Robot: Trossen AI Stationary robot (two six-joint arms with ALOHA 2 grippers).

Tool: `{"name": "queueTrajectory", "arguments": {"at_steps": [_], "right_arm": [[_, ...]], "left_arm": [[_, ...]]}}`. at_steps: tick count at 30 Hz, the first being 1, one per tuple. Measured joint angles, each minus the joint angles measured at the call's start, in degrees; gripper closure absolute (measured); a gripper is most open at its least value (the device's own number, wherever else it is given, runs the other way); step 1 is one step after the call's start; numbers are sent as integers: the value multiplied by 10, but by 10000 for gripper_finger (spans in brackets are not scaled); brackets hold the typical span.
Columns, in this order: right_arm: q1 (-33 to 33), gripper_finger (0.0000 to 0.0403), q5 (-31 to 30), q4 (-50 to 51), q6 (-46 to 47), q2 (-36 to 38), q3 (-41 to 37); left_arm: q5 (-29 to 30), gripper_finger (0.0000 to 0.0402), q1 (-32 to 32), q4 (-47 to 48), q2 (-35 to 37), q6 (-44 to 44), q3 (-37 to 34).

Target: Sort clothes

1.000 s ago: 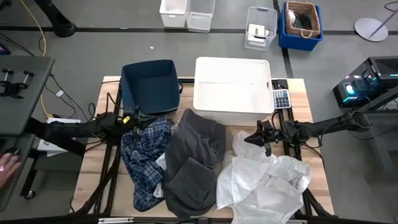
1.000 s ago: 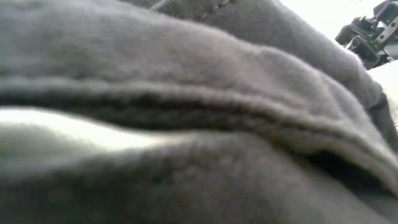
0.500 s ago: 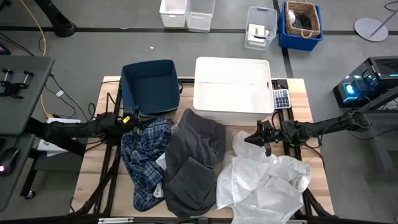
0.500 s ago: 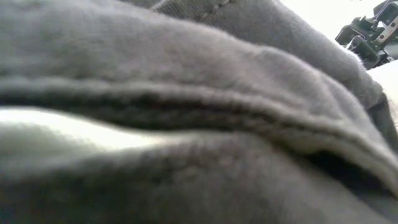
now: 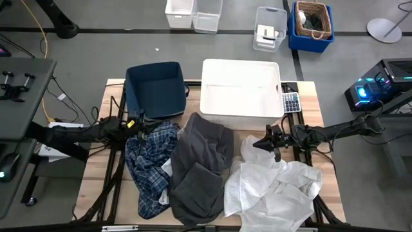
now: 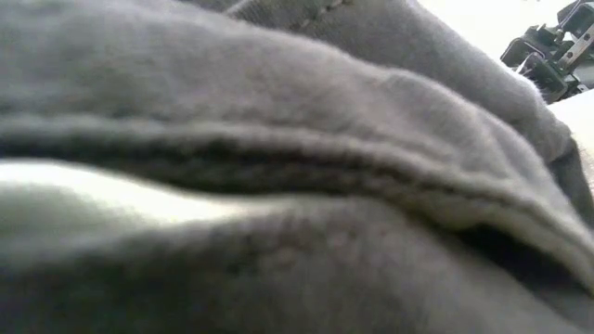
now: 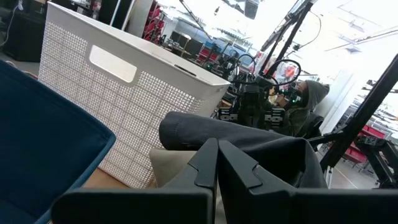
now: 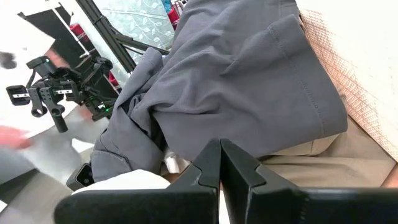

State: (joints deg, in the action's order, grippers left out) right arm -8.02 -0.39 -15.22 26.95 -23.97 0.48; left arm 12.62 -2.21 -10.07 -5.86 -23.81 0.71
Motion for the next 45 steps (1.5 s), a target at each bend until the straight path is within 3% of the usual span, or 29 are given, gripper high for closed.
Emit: {"name": "queueTrajectory", "arguments": {"at_steps": [29,31,34,36,39,42,45], "right_arm": [[0,402,0,0,0,0,0],[0,402,0,0,0,0,0],[0,402,0,0,0,0,0],[0,402,0,0,0,0,0],[0,402,0,0,0,0,0],[0,402,0,0,0,0,0],[0,402,0,0,0,0,0]], "left_arm": [[7,401,0,-3,0,0,0],[27,401,0,-30,0,-28,0],[61,401,1,-162,-8,-96,0],[61,401,1,-288,-32,-83,0],[4,401,11,-422,-102,-18,31],[-27,401,34,-408,-204,25,114],[-31,401,54,-316,-319,31,217]]}}
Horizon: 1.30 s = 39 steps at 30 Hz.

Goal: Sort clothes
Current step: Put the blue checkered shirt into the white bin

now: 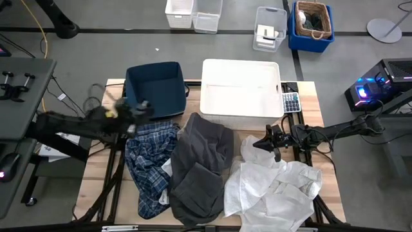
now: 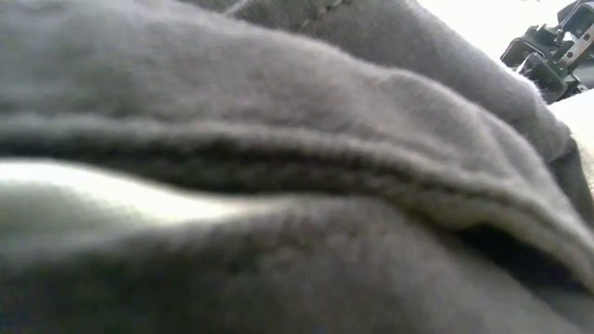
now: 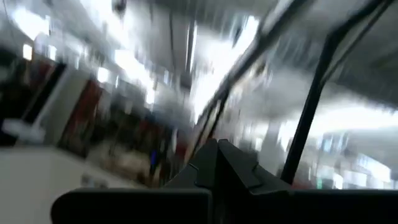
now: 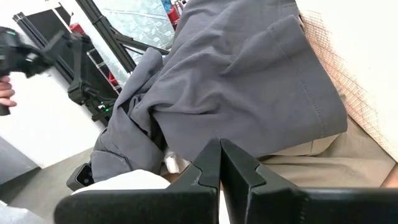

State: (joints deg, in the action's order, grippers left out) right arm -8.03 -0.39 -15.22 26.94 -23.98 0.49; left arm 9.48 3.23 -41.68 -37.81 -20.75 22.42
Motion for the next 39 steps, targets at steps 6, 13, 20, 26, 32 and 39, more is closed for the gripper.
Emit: {"name": "queueTrajectory", "arguments": {"at_steps": [6,13,20,26,32,39], "right_arm": [[0,402,0,0,0,0,0],[0,402,0,0,0,0,0],[0,402,0,1,0,0,0],[0,402,0,1,0,0,0],[0,402,0,2,0,0,0],[0,402,0,2,0,0,0]], "left_arm": [[-88,401,-3,416,-115,-8,233],[-227,401,6,799,-158,-87,398],[-410,398,79,943,-175,-168,349],[-305,395,142,945,-177,-287,290],[-254,394,162,946,-177,-339,248],[-311,342,139,950,-177,-338,270]]}}
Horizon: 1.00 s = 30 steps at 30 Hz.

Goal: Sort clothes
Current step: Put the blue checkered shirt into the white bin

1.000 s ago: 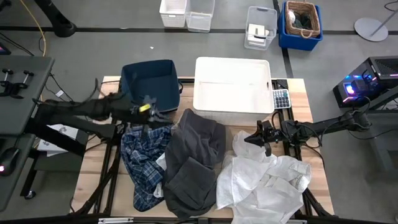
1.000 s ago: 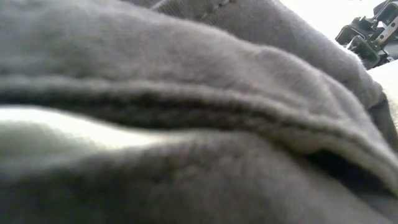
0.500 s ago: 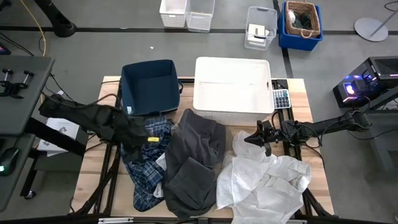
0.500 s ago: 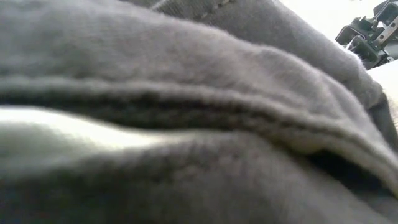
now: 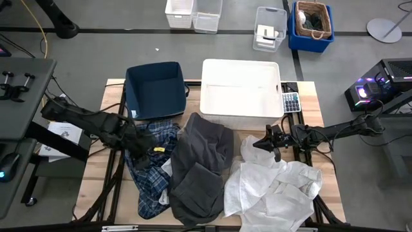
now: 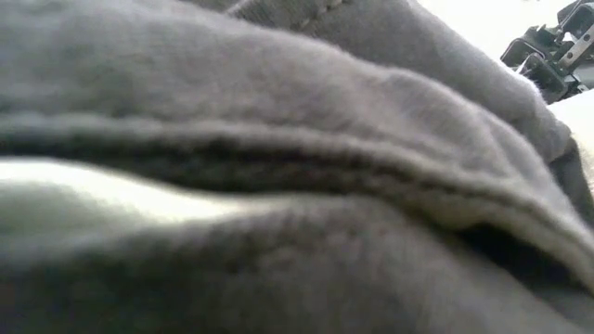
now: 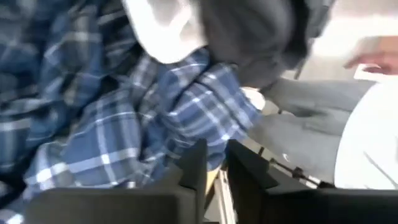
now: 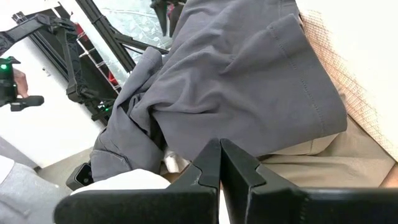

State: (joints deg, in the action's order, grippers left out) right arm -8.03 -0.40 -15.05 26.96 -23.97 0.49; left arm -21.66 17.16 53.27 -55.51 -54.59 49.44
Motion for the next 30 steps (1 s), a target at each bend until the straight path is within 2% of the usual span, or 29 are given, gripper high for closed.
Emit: {"name": "queueTrajectory", "arguments": {"at_steps": [7,12,17,19,22,27,30], "right_arm": [[0,402,0,0,0,0,0],[0,402,0,0,0,0,0],[0,402,0,2,0,0,0],[0,402,0,2,0,0,0],[0,402,0,2,0,0,0],[0,402,0,3,0,0,0],[0,402,0,3,0,0,0]], "left_arm": [[12,225,34,1,-14,71,8],[128,160,68,25,-67,127,8],[220,149,89,135,-128,148,8],[259,149,106,139,-144,153,7],[288,149,131,91,-157,180,-13],[286,149,145,31,-193,188,-85],[282,149,134,-48,-217,171,-136]]}}
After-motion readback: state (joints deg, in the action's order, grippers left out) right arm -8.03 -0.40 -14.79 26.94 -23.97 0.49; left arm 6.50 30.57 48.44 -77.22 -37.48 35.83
